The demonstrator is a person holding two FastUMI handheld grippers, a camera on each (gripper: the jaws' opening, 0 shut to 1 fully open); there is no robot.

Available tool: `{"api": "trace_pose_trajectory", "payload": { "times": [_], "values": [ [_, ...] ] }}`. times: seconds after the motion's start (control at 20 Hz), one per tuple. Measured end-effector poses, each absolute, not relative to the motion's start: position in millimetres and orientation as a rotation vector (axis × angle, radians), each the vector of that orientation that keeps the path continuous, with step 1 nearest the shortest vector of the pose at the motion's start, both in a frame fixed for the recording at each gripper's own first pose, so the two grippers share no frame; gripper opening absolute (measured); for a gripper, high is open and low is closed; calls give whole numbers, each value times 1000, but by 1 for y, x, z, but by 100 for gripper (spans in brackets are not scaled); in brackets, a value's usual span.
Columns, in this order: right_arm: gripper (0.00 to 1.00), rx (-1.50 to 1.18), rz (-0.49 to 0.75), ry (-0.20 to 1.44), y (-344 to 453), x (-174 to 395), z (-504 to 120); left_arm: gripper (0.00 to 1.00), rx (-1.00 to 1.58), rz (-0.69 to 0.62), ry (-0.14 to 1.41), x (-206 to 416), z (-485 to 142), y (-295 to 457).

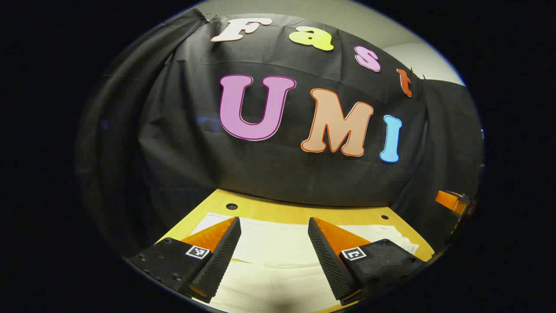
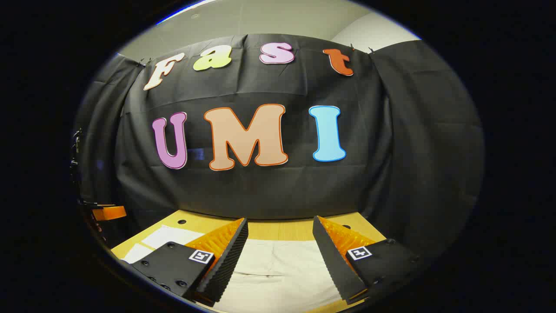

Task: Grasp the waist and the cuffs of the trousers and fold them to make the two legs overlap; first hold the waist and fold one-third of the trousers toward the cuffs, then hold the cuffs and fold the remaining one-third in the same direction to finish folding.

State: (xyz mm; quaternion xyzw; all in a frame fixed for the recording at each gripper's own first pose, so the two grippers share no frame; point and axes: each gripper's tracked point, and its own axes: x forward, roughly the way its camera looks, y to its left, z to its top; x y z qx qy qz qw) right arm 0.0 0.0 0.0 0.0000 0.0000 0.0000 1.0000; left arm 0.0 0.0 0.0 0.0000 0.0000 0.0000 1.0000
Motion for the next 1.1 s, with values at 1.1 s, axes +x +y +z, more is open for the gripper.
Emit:
{"api": "trace_pose_trajectory", "payload": {
  "times": [1.1],
  "values": [
    [96, -4, -55, 22, 6, -30, -15, 94, 146, -135, 139, -16, -44, 31]
  ]
}}
